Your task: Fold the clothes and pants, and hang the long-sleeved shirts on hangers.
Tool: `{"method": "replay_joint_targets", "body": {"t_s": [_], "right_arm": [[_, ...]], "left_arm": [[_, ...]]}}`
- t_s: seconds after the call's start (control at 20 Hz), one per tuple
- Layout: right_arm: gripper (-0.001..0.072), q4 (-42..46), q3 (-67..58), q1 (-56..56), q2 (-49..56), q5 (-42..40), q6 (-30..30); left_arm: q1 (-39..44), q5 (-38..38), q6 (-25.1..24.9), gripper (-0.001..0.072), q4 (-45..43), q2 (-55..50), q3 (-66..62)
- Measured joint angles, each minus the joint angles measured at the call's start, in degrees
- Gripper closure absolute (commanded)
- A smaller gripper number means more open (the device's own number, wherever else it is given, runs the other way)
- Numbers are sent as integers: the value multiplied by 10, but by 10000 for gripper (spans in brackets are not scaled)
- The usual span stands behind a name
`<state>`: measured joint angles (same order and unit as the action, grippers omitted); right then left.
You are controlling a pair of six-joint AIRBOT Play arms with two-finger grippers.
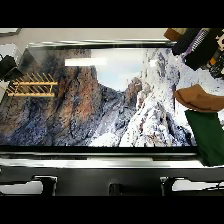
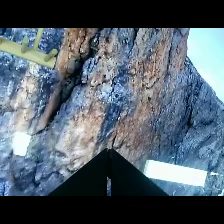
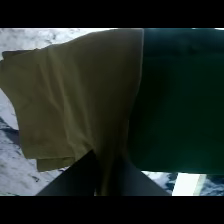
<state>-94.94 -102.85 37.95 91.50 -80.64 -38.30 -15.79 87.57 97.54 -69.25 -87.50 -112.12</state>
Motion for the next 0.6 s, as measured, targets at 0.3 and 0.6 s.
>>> {"method": "replay_joint_targets", "body": {"t_s": [0.3,0.6], "right_arm": [[681,67,0,0,-14,-97,-34],[680,163,1,0,-18,-173,-78]], "left_arm": [[0,24,0,691,0,0,0],[0,38,0,691,0,0,0]]}}
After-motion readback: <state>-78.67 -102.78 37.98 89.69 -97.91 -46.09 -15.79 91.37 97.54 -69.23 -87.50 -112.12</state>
